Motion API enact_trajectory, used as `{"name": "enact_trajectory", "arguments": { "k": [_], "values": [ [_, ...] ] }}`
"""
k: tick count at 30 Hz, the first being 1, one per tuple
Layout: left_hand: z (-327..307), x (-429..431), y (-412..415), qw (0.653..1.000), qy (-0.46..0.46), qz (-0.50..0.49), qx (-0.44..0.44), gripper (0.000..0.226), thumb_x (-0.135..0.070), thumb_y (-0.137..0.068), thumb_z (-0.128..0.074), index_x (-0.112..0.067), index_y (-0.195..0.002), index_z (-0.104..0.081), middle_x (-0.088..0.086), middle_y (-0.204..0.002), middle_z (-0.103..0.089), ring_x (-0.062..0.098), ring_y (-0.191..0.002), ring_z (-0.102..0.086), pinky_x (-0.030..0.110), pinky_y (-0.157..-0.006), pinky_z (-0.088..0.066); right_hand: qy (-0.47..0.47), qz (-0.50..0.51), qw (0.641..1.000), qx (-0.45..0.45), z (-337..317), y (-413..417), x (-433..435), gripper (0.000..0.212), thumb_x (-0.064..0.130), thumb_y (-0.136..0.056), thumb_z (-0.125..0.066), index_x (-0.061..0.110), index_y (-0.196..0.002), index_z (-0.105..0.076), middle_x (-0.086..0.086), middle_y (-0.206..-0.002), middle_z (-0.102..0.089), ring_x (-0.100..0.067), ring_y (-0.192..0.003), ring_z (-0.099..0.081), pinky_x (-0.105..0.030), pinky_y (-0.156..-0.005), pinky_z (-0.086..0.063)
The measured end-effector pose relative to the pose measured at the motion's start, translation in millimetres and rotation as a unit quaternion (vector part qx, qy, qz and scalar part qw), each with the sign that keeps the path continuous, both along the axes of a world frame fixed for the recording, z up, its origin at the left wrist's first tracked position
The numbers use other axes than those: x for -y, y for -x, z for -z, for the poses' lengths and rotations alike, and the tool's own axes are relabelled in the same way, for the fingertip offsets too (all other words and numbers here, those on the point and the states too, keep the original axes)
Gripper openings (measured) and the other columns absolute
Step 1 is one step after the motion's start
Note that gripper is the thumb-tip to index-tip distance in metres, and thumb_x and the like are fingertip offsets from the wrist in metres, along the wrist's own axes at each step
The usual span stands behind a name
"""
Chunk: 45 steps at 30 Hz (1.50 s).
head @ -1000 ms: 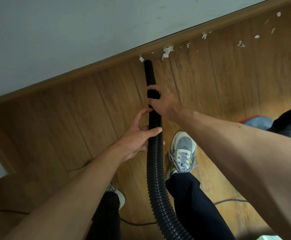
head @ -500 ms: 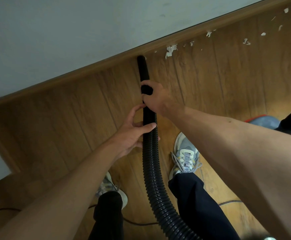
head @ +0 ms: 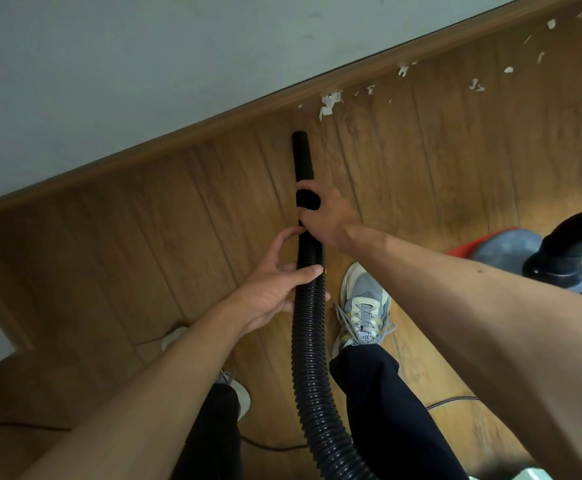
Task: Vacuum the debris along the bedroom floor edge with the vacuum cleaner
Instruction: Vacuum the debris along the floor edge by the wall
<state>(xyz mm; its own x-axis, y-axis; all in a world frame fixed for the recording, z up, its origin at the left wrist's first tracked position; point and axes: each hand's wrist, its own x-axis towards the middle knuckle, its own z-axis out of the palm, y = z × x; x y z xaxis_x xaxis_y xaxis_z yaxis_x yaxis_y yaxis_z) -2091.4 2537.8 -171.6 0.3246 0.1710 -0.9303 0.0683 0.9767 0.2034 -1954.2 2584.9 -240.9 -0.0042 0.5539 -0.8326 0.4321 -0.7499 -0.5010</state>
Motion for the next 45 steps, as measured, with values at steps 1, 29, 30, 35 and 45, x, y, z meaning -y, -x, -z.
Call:
{"name": "enact_trajectory", "arguments": {
  "k": [1, 29, 30, 35, 45],
  "values": [
    [-1, 1, 3, 1.0, 0.0, 0.001, -0.001, 0.069, -0.005, -0.088, -0.07, -0.043, -0.138, -0.041, 0.016, -0.118, -0.071, 0.035, -0.086, -0.073, 0.053, -0.073, -0.061, 0.004, -0.002, 1.0, -0.004, 0, 2, 1, 0.056, 0.013, -0.09, -0.054, 0.031, -0.142, -0.047, -0.003, -0.129, -0.057, -0.021, -0.107, -0.059, -0.038, -0.091, -0.055],
    [-1, -34, -28, 0.997, -0.04, 0.066, -0.006, 0.064, 0.001, -0.089, -0.069, -0.043, -0.132, -0.05, 0.021, -0.123, -0.065, 0.041, -0.09, -0.072, 0.059, -0.078, -0.059, 0.07, 0.071, 0.992, -0.08, -8, -42, -36, 0.048, 0.009, -0.094, -0.054, 0.03, -0.137, -0.05, -0.005, -0.116, -0.054, -0.019, -0.086, -0.063, -0.033, -0.061, -0.061],
    [-1, -33, -30, 0.997, -0.038, 0.068, -0.006, 0.064, 0.001, -0.089, -0.068, -0.043, -0.132, -0.05, 0.021, -0.123, -0.065, 0.041, -0.09, -0.073, 0.059, -0.077, -0.06, 0.081, 0.08, 0.99, -0.087, -10, -46, -35, 0.048, 0.008, -0.095, -0.052, 0.03, -0.137, -0.05, -0.004, -0.114, -0.054, -0.017, -0.084, -0.063, -0.03, -0.06, -0.06],
    [-2, -30, -38, 0.997, -0.035, 0.064, -0.001, 0.064, 0.002, -0.09, -0.067, -0.042, -0.132, -0.049, 0.02, -0.123, -0.065, 0.04, -0.088, -0.072, 0.057, -0.074, -0.061, 0.091, 0.099, 0.986, -0.101, -12, -55, -31, 0.05, 0.007, -0.096, -0.052, 0.029, -0.14, -0.047, -0.004, -0.114, -0.052, -0.014, -0.084, -0.06, -0.029, -0.063, -0.059],
    [-1, -40, -17, 0.994, -0.051, 0.099, -0.003, 0.064, -0.006, -0.092, -0.066, -0.048, -0.135, -0.044, 0.013, -0.119, -0.071, 0.038, -0.089, -0.074, 0.045, -0.062, -0.06, 0.056, 0.106, 0.987, -0.105, -7, -35, -39, 0.054, 0.006, -0.092, -0.061, 0.028, -0.139, -0.047, -0.008, -0.127, -0.051, -0.024, -0.096, -0.064, -0.036, -0.068, -0.062]
  ]
}}
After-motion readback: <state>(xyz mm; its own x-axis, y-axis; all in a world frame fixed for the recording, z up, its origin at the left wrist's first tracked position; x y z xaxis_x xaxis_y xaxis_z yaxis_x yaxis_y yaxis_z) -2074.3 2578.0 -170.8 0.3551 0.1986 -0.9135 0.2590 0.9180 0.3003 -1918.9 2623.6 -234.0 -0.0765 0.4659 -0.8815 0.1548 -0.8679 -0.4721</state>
